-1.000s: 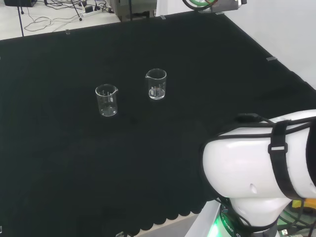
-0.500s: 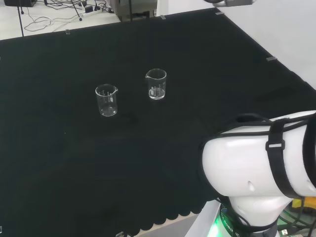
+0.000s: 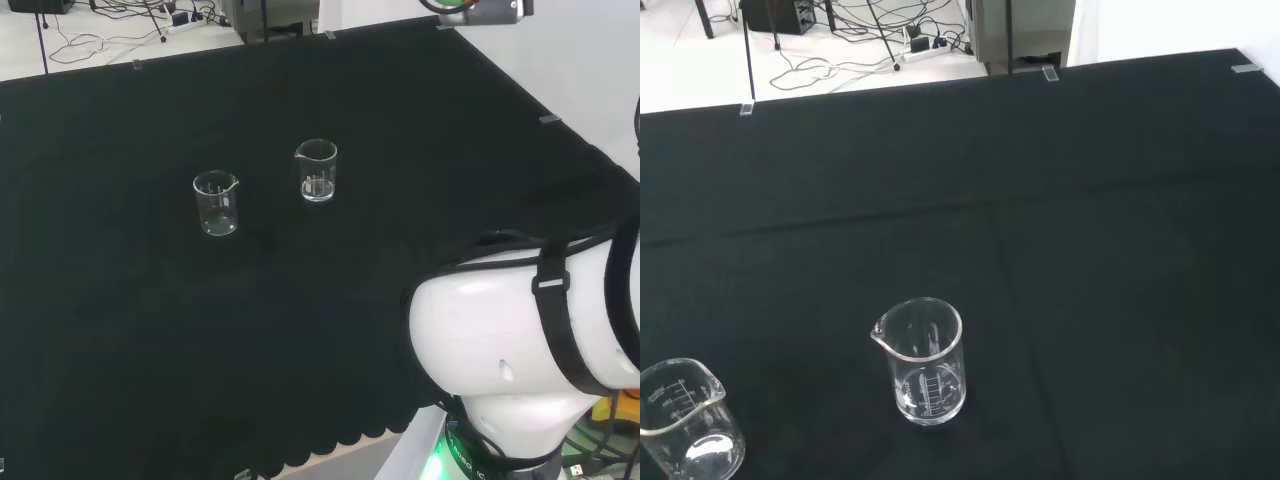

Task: Pick up the beaker on the right.

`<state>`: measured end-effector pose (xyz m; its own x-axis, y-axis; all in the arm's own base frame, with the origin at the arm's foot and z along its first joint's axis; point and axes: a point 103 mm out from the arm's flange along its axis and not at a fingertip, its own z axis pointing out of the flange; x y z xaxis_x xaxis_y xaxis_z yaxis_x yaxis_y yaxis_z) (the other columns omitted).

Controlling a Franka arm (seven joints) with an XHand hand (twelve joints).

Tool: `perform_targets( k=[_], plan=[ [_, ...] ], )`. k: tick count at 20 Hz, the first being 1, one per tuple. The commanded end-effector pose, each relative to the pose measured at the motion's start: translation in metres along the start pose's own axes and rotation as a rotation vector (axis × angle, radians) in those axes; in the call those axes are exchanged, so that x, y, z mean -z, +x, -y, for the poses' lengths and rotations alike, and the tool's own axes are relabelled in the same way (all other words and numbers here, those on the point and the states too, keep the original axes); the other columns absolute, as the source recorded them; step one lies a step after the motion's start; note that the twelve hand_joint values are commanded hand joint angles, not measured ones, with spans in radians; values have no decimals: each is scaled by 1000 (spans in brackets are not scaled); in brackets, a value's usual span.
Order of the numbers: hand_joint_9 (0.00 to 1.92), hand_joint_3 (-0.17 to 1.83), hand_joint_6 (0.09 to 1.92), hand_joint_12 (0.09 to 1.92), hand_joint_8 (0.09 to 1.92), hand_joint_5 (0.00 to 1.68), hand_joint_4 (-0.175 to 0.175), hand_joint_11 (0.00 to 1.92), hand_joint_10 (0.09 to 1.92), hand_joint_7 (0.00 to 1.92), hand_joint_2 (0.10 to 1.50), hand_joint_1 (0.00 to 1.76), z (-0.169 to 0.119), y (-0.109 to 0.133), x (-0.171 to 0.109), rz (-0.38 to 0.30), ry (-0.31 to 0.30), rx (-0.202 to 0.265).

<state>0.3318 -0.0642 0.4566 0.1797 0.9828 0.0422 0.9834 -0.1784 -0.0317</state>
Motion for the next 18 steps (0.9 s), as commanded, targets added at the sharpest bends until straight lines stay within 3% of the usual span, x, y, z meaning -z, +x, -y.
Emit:
perform_targets(
  k=[1, 5, 11, 18],
  plan=[
    [245, 456, 87, 1334, 521, 445, -14, 0, 632, 153, 1006, 647, -22, 26, -30, -21, 29, -28],
    [246, 511, 87, 1344, 528, 446, -16, 0, 635, 149, 969, 649, -60, 35, -52, -31, 41, -10],
    [245, 523, 87, 1344, 531, 410, -18, 0, 637, 143, 929, 627, -129, 12, -82, -76, 82, 12],
    [245, 525, 87, 1348, 534, 379, -16, 0, 640, 141, 907, 635, -167, -6, -126, -105, 131, 10]
  ],
)
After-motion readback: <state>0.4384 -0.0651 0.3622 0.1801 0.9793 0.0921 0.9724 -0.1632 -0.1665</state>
